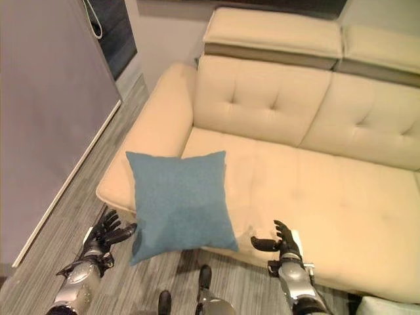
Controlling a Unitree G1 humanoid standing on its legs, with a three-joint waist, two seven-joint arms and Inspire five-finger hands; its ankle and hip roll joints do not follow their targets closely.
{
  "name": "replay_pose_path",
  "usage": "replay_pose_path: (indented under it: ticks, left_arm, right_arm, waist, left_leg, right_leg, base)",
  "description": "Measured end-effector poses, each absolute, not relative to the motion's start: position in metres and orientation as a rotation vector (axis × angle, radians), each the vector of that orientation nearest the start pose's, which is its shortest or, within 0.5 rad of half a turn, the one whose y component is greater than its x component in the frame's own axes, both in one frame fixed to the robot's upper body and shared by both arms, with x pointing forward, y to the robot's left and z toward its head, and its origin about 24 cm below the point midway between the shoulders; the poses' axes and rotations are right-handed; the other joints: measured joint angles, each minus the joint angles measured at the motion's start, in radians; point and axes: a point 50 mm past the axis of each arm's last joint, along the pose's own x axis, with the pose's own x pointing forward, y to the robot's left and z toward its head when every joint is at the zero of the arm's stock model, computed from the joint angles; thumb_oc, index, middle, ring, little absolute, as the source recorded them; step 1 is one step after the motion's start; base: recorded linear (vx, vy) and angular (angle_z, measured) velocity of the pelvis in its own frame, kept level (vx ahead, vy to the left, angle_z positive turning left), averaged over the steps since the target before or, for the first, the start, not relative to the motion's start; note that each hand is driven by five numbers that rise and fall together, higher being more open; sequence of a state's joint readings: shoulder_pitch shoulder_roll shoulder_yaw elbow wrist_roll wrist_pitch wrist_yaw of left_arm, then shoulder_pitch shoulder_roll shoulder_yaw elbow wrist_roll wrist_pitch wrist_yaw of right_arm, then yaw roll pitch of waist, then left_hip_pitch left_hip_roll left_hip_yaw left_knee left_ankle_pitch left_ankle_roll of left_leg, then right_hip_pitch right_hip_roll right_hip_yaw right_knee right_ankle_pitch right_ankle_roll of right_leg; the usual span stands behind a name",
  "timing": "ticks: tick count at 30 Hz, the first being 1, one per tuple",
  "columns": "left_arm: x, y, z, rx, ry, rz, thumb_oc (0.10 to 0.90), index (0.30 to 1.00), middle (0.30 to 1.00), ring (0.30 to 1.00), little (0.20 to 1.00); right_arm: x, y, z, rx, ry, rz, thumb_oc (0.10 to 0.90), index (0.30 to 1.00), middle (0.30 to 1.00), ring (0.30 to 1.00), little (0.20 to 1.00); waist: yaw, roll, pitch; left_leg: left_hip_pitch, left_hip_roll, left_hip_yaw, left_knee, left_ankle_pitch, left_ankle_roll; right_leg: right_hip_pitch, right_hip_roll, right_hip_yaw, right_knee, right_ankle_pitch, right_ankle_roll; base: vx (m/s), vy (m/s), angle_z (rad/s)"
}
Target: Pick up all the scattered cushions and arrange them neatly on the sofa.
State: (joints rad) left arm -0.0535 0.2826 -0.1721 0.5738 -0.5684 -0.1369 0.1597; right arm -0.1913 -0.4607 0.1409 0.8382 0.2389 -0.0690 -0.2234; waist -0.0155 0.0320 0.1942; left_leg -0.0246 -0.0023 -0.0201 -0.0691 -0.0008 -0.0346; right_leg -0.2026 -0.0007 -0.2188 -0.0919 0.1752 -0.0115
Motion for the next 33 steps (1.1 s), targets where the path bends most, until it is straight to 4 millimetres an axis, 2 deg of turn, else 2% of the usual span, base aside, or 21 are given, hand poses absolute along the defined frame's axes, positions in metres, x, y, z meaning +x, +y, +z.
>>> replay_pose_path:
  ticks: [6, 9, 14, 19, 26, 27, 28, 29, 30, 33]
  left_arm:
    - [0.253, 0.187, -0.044, -0.175, 0.372, 0.117, 0.800, 0.900, 0.900, 0.900, 0.900]
    - [0.267, 0.183, -0.034, -0.151, 0.329, 0.084, 0.800, 0.900, 0.900, 0.900, 0.900]
    - [0.273, 0.180, -0.031, -0.107, 0.316, 0.057, 0.800, 0.900, 0.900, 0.900, 0.900]
    - [0.276, 0.177, -0.030, -0.094, 0.314, 0.044, 0.800, 0.900, 0.900, 0.900, 0.900]
    - [0.278, 0.177, -0.029, -0.082, 0.312, 0.065, 0.800, 0.900, 0.900, 0.900, 0.900]
    - [0.279, 0.176, -0.030, -0.081, 0.313, 0.066, 0.800, 0.900, 0.900, 0.900, 0.900]
    - [0.279, 0.177, -0.030, -0.080, 0.314, 0.068, 0.568, 0.552, 0.552, 0.552, 0.552]
    - [0.281, 0.177, -0.028, -0.073, 0.311, 0.074, 0.515, 0.472, 0.472, 0.472, 0.472]
    - [0.283, 0.179, -0.027, -0.067, 0.307, 0.094, 0.400, 0.300, 0.300, 0.300, 0.300]
    - [0.281, 0.182, -0.029, -0.076, 0.314, 0.116, 0.400, 0.300, 0.300, 0.300, 0.300]
  right_arm:
    - [0.269, -0.280, -0.030, -0.270, 0.447, -0.343, 0.800, 0.900, 0.900, 0.900, 0.900]
    - [0.290, -0.275, -0.012, -0.191, 0.376, -0.350, 0.800, 0.900, 0.900, 0.900, 0.900]
    - [0.313, -0.258, 0.007, -0.116, 0.302, -0.309, 0.800, 0.900, 0.900, 0.900, 0.900]
    - [0.321, -0.240, 0.009, -0.114, 0.293, -0.253, 0.800, 0.900, 0.900, 0.900, 0.900]
    - [0.319, -0.191, -0.008, -0.084, 0.333, -0.122, 0.800, 0.900, 0.900, 0.900, 0.900]
    - [0.319, -0.189, -0.009, -0.080, 0.334, -0.119, 0.599, 0.599, 0.599, 0.599, 0.599]
    - [0.319, -0.188, -0.009, -0.080, 0.334, -0.118, 0.400, 0.300, 0.300, 0.300, 0.300]
    - [0.320, -0.190, -0.008, -0.116, 0.333, -0.105, 0.400, 0.300, 0.300, 0.300, 0.300]
    - [0.321, -0.194, -0.006, -0.137, 0.326, -0.104, 0.400, 0.300, 0.300, 0.300, 0.300]
    - [0.313, -0.202, -0.009, -0.169, 0.330, -0.106, 0.400, 0.300, 0.300, 0.300, 0.300]
  waist:
    - [-0.002, 0.020, 0.044]
    - [0.001, 0.028, 0.055]
    - [0.005, 0.045, 0.064]
    - [0.006, 0.045, 0.073]
    - [0.005, 0.038, 0.080]
    - [0.006, 0.037, 0.081]
    - [0.006, 0.036, 0.081]
    - [0.009, 0.032, 0.085]
    - [0.010, 0.028, 0.087]
    - [0.012, 0.026, 0.089]
  left_leg:
    - [-0.045, 0.001, -0.002, -0.003, 0.009, -0.004]
    - [-0.106, -0.008, 0.001, 0.009, 0.014, -0.002]
    - [-0.137, -0.012, 0.005, 0.010, 0.014, -0.002]
    - [-0.138, -0.015, 0.007, 0.009, 0.014, -0.002]
    - [-0.134, -0.014, 0.008, -0.005, 0.020, -0.011]
    - [-0.134, -0.014, 0.007, -0.006, 0.021, -0.011]
    - [-0.133, -0.014, 0.007, -0.006, 0.021, -0.011]
    - [-0.128, -0.015, 0.005, -0.006, 0.022, -0.011]
    - [-0.124, -0.014, 0.005, -0.007, 0.022, -0.011]
    - [-0.104, -0.011, 0.004, -0.008, 0.022, -0.011]
  right_leg:
    - [-0.046, 0.000, -0.008, 0.000, 0.009, -0.004]
    - [-0.106, -0.007, 0.001, 0.001, 0.025, -0.013]
    - [-0.142, -0.009, 0.005, 0.001, 0.034, -0.025]
    - [-0.141, -0.012, 0.004, 0.001, 0.034, -0.026]
    - [-0.137, -0.012, 0.003, 0.001, 0.030, -0.020]
    - [-0.136, -0.013, 0.003, 0.001, 0.030, -0.020]
    - [-0.135, -0.013, 0.003, 0.001, 0.030, -0.020]
    - [-0.129, -0.014, 0.000, 0.001, 0.029, -0.018]
    - [-0.125, -0.014, -0.001, 0.001, 0.029, -0.018]
    - [-0.103, -0.015, -0.011, 0.001, 0.030, -0.022]
  base:
    - [-0.06, -0.014, 0.01]
    - [-0.05, -0.011, 0.00]
    - [-0.02, -0.006, -0.01]
    - [0.00, 0.000, 0.00]
    - [0.00, 0.000, 0.00]
    - [0.00, 0.000, 0.00]
    - [-0.01, 0.002, 0.04]
    - [0.02, 0.014, 0.04]
    - [0.04, 0.018, 0.04]
    - [0.05, 0.018, 0.06]
